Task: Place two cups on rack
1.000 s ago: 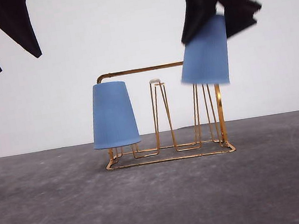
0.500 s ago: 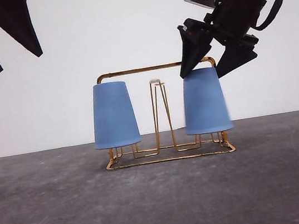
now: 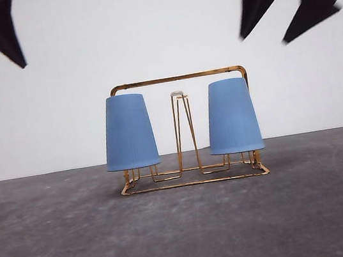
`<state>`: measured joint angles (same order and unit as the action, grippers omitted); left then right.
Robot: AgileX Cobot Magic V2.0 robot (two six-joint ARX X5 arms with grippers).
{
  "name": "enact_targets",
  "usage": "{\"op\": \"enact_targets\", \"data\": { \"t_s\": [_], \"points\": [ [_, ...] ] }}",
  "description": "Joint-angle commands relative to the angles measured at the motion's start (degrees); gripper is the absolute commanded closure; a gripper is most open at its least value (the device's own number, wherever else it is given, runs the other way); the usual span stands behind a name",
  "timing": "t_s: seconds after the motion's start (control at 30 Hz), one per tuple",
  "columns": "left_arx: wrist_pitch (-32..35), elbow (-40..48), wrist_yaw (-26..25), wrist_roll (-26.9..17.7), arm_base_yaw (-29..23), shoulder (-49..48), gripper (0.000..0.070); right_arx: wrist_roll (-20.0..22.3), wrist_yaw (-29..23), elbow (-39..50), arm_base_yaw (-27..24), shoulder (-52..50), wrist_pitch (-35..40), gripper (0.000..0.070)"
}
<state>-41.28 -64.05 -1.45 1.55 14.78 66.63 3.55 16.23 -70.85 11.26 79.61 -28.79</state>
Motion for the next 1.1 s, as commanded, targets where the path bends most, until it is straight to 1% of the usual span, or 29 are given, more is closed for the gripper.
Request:
{"op": "enact_targets", "data": {
  "t_s": [0.0, 0.1, 0.2, 0.37, 0.43, 0.57, 0.6, 0.63, 0.67, 0.7, 0.73, 0.77, 0.8, 0.93, 1.07],
  "points": [
    [0.5, -0.4, -0.1, -1.0, -1.2, 0.3, 0.0191, -0.6, -0.4, 0.8, -1.1, -1.4, -0.5, 0.0073],
    [0.5, -0.4, -0.1, -1.3, -3.7, 0.3, 0.0191, -0.6, -2.3, 4.5, -3.5, -6.3, -1.3, 0.0075],
    [0.4, -0.4, -0.1, -1.3, -5.6, 0.3, 0.019, -0.9, -3.5, 10.0, -5.8, -11.4, -1.2, 0.0076],
    [0.0, -0.4, -0.1, -1.3, -6.5, 0.3, 0.019, -3.8, -5.4, 19.0, -8.7, -19.1, -0.3, 0.0076],
    [0.1, -0.4, -0.1, -1.3, -6.5, 0.3, 0.019, -4.2, -5.6, 20.5, -9.2, -20.8, -0.6, 0.0076],
    [0.1, -0.4, -1.1, -1.2, -6.5, 0.3, 0.019, -4.4, -5.8, 20.9, -9.2, -21.7, -1.5, 0.0083],
    [0.1, -0.4, -1.4, -1.2, -6.5, 0.3, 0.0192, -4.5, -5.8, 20.9, -9.2, -21.7, -1.5, 0.0117],
    [0.1, -0.4, -1.6, -1.1, -6.5, 0.3, 0.0199, -4.6, -5.8, 20.9, -9.2, -21.7, -1.5, 0.0172],
    [0.0, -0.4, -1.6, -1.1, -6.5, 0.3, 0.0267, -4.6, -5.8, 20.9, -9.2, -21.7, -1.5, 0.0295],
    [-0.2, -0.4, -1.6, -1.1, -6.5, 0.3, 0.0413, -4.6, -5.8, 20.9, -9.2, -21.7, -1.5, 0.0454],
    [-0.5, -0.4, -1.6, -1.1, -6.5, 0.3, 0.059, -4.6, -5.8, 20.9, -9.2, -21.7, -1.4, 0.062],
    [-0.7, -0.4, -1.6, -1.1, -6.5, 0.3, 0.0663, -4.5, -5.8, 20.9, -9.2, -21.7, -1.2, 0.0677],
    [-0.9, -0.4, -1.7, -1.1, -6.5, 0.3, 0.069, -4.5, -5.8, 20.9, -9.2, -21.7, -1.1, 0.0695],
    [-1.0, -0.4, -1.7, -1.1, -6.5, 0.3, 0.0689, -4.5, -5.8, 20.9, -9.2, -21.6, -0.8, 0.0693],
    [-1.3, -0.4, -1.5, -0.5, -6.5, 0.3, 0.0685, -6.1, -5.7, 20.9, -9.2, -21.7, -1.7, 0.0693]
  ]
}}
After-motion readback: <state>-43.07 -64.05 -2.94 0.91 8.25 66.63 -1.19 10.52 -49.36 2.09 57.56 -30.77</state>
